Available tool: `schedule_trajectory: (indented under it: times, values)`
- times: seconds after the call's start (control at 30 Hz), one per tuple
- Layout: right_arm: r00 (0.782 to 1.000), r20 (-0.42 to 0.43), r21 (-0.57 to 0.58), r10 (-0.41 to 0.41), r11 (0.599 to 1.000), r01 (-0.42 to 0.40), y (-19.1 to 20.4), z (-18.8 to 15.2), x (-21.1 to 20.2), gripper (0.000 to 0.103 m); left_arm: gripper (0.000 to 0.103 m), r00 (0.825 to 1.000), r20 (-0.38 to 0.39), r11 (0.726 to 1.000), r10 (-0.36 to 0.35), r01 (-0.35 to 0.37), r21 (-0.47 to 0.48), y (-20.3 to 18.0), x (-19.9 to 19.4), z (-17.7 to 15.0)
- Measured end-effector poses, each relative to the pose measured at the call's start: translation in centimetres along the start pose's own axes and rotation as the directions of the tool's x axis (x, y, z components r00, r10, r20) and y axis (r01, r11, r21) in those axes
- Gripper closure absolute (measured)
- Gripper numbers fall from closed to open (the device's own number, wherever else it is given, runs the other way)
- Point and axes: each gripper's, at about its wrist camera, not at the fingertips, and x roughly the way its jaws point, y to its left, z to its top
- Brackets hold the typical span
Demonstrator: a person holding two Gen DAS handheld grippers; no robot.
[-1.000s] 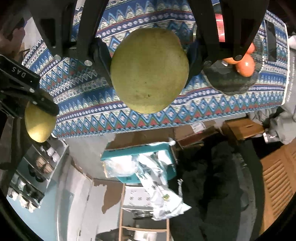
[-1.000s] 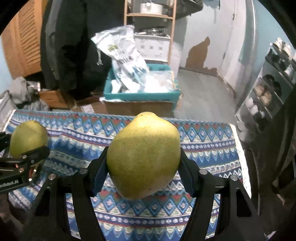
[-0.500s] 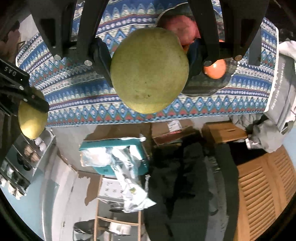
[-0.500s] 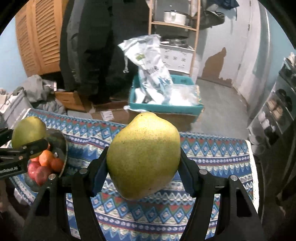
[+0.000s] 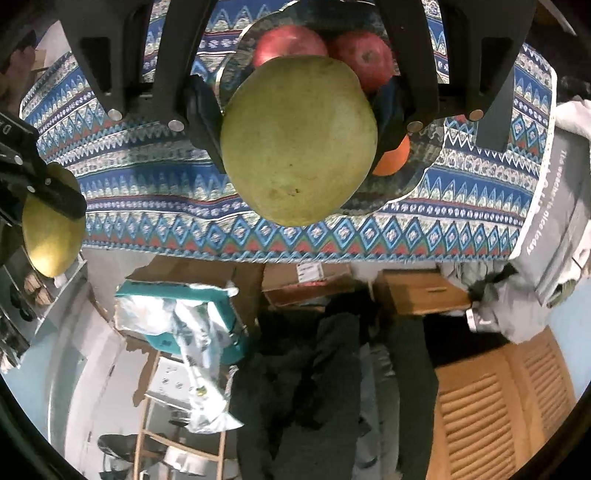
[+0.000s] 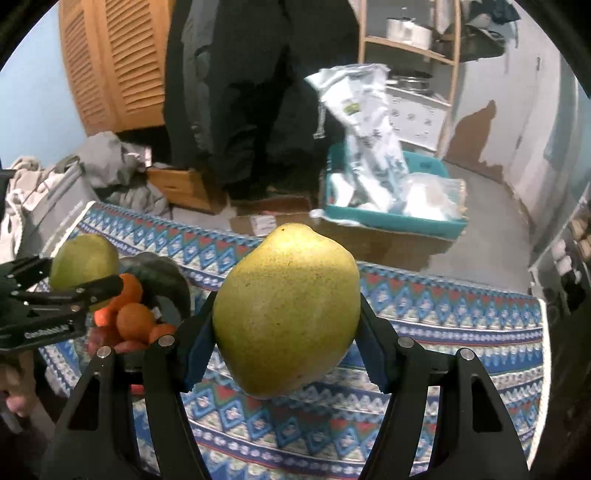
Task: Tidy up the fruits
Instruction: 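Carry the pear in the left tool over the glass bowl while the right tool follows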
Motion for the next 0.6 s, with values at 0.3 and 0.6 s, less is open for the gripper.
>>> schedule_trajectory:
  times: [0.3,0.6]
  values:
    - [0.997,-0.048,-0.044,0.062,0.997,-0.064,4.0,0.7,4.1,0.035,0.034,0.998,-0.064,0.999,0.01,-0.013,-0.037,3.0,3.8,-0.5]
    - [0.988,-0.1,-0.021,0.114,0.993,-0.116,5.1,0.5,7.0,0.035,0.034,0.994,-0.113,1.0,-0.001,-0.002,-0.03,3.2,6.5,-0.7]
